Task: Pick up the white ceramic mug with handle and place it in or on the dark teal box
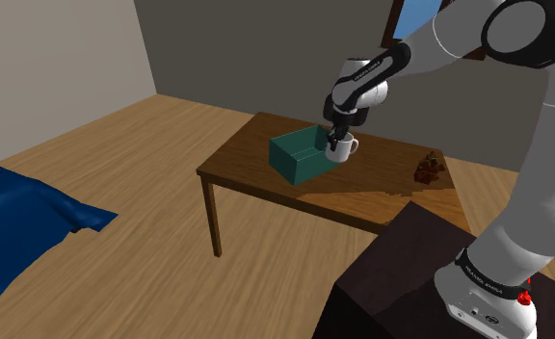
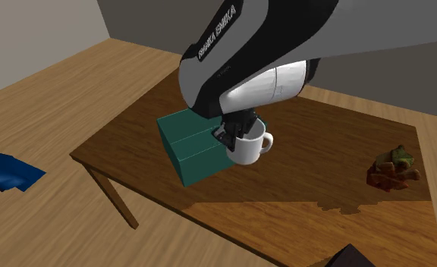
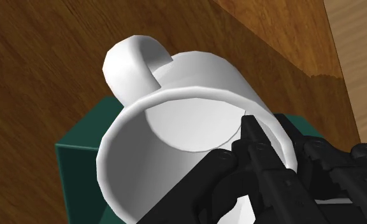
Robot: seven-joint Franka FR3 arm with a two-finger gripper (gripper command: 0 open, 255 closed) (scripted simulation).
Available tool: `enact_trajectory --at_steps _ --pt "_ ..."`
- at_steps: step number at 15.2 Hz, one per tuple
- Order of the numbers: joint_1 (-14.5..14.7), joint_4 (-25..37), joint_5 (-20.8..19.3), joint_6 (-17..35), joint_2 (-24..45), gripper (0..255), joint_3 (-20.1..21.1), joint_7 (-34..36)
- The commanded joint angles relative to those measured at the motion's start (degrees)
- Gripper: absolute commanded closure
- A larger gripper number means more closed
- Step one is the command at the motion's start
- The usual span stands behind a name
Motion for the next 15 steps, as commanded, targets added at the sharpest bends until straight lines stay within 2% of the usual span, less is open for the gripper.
enact_trajectory --at_steps 1,14,15 --pt "0.1 0.2 -0.2 -1.3 -1.1 255 -0.1 0.2" --pt "0.4 3.2 -1.3 -10.0 -6.9 255 -0.5 1.0" --pt "0.5 6.2 -1.1 -11.1 -5.0 255 -0.3 1.2"
